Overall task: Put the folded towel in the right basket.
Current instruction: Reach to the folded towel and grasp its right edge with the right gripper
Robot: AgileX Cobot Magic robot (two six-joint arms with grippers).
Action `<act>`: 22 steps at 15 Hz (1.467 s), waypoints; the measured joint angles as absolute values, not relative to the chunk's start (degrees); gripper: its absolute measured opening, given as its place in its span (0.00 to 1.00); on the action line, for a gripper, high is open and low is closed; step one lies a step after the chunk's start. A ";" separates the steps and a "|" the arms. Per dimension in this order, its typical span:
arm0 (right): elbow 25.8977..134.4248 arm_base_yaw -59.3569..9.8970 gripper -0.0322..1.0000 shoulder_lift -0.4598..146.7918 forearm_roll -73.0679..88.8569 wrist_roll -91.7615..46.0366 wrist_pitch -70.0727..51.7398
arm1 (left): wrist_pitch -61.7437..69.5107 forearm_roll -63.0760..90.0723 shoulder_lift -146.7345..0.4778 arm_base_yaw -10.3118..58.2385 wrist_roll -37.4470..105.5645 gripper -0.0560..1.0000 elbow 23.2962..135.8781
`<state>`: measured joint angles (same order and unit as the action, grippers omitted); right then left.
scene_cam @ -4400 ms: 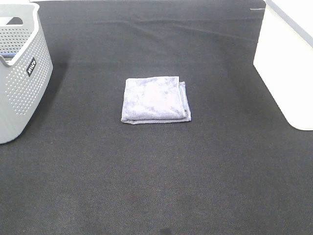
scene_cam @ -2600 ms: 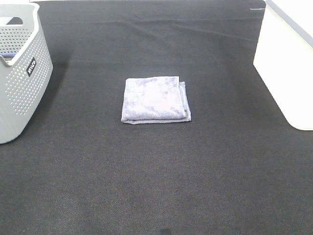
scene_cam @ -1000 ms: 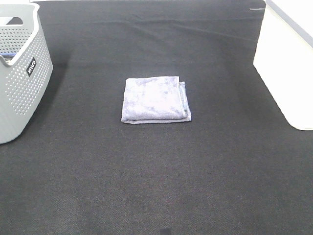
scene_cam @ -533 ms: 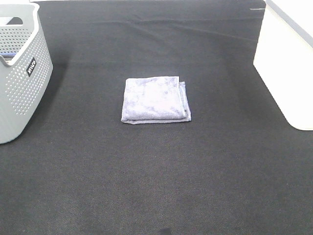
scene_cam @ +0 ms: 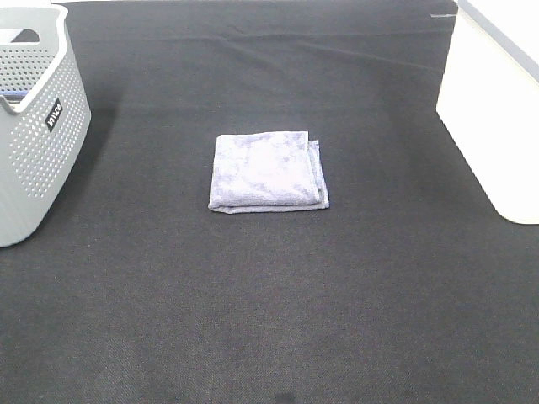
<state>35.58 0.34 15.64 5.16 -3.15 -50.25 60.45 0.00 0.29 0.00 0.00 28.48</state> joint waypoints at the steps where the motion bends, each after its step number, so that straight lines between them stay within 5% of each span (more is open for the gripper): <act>1: 35.58 0.34 0.69 15.64 5.16 -3.15 -50.25 | 60.45 0.00 0.29 0.00 0.00 0.98 28.48; 10: 66.58 0.34 0.69 61.54 8.65 -4.87 -45.32 | 60.45 0.00 0.29 0.00 0.00 0.98 28.48; 18: 103.02 0.17 0.69 96.60 17.88 -11.86 -59.07 | 60.45 0.00 0.29 0.00 0.00 0.98 28.48; 22: 114.76 -6.07 0.69 109.03 16.39 -11.23 -61.48 | 60.45 0.00 0.29 0.00 0.00 0.98 28.48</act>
